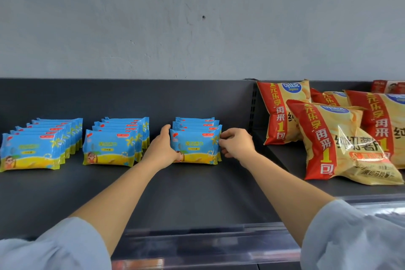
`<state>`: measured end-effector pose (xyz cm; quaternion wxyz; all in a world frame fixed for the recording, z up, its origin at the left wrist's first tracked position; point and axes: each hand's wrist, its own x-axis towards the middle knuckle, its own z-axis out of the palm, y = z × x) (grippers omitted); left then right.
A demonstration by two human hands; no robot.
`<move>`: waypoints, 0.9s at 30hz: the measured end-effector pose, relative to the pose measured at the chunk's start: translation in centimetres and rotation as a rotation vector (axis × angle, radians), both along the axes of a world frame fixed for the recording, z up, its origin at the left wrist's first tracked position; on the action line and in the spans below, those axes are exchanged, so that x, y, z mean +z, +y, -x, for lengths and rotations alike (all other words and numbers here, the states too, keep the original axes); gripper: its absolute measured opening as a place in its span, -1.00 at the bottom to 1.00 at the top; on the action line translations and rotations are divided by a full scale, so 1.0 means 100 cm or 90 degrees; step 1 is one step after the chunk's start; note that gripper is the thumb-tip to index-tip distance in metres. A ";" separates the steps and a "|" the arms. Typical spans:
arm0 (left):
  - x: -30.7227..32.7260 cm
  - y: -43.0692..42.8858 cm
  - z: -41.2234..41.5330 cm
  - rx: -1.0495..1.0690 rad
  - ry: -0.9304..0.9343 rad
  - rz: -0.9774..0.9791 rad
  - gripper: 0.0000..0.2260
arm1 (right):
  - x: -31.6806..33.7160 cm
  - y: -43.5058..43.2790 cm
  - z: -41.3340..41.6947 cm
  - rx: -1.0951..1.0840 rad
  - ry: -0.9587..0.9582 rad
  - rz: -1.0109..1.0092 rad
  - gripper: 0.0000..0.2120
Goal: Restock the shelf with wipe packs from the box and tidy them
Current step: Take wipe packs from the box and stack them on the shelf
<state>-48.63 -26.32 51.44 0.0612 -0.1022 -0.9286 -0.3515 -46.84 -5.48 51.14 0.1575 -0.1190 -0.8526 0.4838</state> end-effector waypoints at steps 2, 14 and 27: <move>-0.001 -0.001 0.002 0.007 -0.006 0.001 -0.10 | 0.001 0.000 -0.002 0.002 -0.001 -0.010 -0.73; 0.003 -0.005 -0.001 0.008 0.016 0.064 -0.09 | 0.005 0.001 -0.012 -0.004 0.010 -0.119 -0.78; 0.013 0.002 -0.033 0.030 0.113 0.203 -0.23 | 0.011 0.009 -0.044 -0.006 0.007 -0.375 -0.58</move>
